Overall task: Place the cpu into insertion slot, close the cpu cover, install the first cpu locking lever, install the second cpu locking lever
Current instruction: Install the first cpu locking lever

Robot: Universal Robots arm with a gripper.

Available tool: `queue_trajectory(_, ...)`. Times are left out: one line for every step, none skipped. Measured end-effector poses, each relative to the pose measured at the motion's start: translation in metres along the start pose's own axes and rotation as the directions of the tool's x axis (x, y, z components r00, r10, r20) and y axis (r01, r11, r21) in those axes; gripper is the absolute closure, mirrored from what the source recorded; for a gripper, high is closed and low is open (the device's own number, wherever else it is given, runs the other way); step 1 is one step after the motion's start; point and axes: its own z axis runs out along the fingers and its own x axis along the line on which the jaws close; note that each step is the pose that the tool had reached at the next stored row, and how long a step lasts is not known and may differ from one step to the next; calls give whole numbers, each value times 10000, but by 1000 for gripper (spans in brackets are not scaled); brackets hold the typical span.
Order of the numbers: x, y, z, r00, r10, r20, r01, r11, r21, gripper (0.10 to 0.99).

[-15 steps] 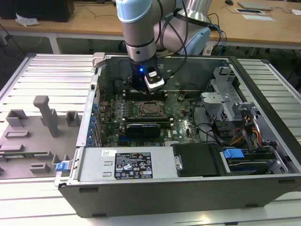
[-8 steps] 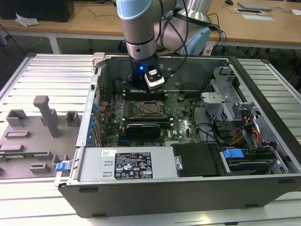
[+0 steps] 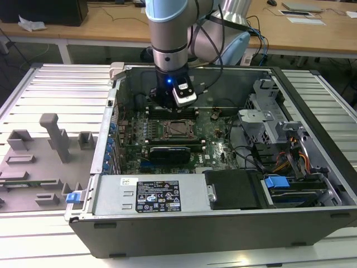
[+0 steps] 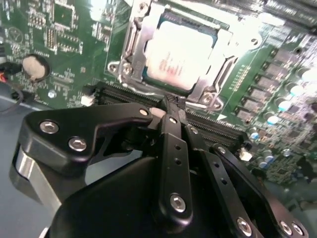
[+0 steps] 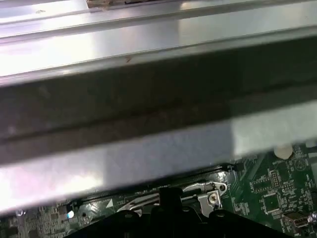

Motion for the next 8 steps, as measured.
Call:
queue_trajectory(-7, -32, -2, 10000, -1, -18, 1, 10000, 18, 980)
queue_trajectory(-13, -59, -4, 10000, -3, -29, 3, 10000, 31, 980)
queue_trajectory(-22, -98, -7, 10000, -2, -45, 2, 10000, 60, 980)
queue_trajectory(-30, -134, -10, 10000, -6, -57, 6, 9999, 110, 980)
queue_trajectory(-34, -154, -11, 10000, -10, -62, 11, 9999, 159, 980)
queue_trajectory(-37, -167, -13, 10000, -15, -66, 16, 9998, 211, 980)
queue_trajectory(-40, -178, -12, 10000, -21, -74, 23, 9996, 288, 980)
queue_trajectory(-40, -180, -13, 10000, -24, -86, 27, 9994, 336, 980)
